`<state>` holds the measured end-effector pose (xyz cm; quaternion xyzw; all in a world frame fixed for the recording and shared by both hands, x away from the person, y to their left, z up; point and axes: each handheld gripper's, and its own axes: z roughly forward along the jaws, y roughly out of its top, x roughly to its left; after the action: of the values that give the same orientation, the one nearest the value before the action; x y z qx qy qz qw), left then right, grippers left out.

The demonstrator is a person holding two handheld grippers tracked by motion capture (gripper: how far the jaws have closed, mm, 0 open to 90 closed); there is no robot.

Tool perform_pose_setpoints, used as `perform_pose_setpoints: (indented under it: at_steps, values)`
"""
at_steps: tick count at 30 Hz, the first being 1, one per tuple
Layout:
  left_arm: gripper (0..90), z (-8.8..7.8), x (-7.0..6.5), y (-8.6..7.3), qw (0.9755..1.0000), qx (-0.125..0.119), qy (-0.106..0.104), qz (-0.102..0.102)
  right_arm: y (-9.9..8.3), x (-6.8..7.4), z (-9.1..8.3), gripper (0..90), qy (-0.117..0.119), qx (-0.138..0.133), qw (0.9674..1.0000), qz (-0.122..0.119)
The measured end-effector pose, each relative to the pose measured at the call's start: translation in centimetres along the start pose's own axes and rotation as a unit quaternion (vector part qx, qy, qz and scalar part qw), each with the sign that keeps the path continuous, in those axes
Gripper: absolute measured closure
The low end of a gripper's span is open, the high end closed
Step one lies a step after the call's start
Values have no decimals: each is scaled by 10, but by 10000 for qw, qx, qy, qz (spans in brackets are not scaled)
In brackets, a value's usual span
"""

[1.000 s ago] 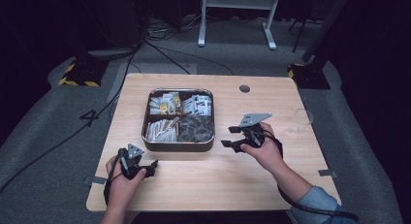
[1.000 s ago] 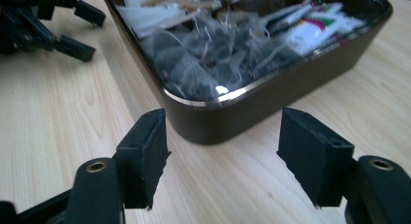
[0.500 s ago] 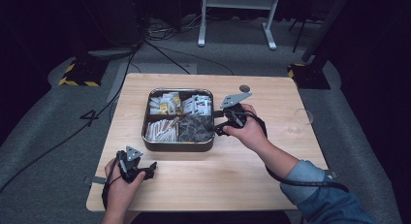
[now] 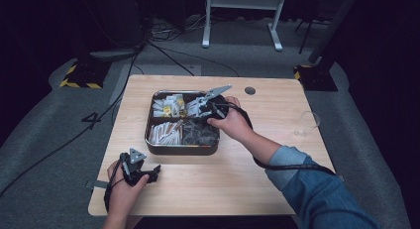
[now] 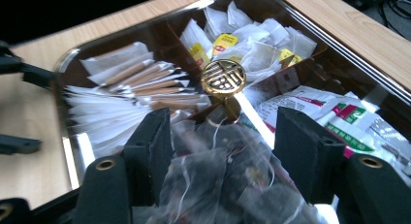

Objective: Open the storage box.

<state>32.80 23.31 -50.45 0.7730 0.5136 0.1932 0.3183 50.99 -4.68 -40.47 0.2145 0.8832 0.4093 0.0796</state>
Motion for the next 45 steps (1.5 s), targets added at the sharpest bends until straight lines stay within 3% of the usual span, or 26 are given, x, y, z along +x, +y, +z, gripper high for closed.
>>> perform_pose_setpoints:
  at_steps: [2,4,9,13,18,22,24,26,32,36,39,43,45]
  values:
    - [139,0,0,0,10000,-7,-5,8,3,-2,8,402,-103,198,9996,-149]
    - [138,1,1,0,10000,-14,-45,6,4,-3,15,406,-118,309,9993,-149]
    - [137,1,2,1,10000,-2,-53,40,9,-3,28,418,-112,367,9991,-184]
    - [137,2,2,2,10000,-3,-40,44,12,-4,39,447,-4,435,9991,-19]
    - [137,2,2,2,10000,-8,-48,48,19,0,49,449,52,418,9991,-4]
    - [137,2,2,3,10000,-12,-49,63,23,4,57,443,-48,516,9986,-46]
    - [137,3,2,3,10000,-13,-48,61,24,5,59,436,-61,532,9986,35]
    - [137,3,2,3,10000,-14,-48,60,23,2,65,479,-55,586,9978,289]
    - [137,3,2,3,10000,-12,-48,64,23,5,71,479,-229,458,9985,215]
    - [137,3,2,3,10000,-15,-47,63,23,8,73,566,-431,414,9980,191]
    - [137,3,2,3,10000,-12,-45,63,20,4,73,584,-332,289,9988,208]
    - [137,3,2,3,10000,-9,-46,66,13,3,73,583,-359,12,9992,178]
    - [136,3,2,3,10000,-13,-40,51,13,5,74,584,-403,19,9990,209]
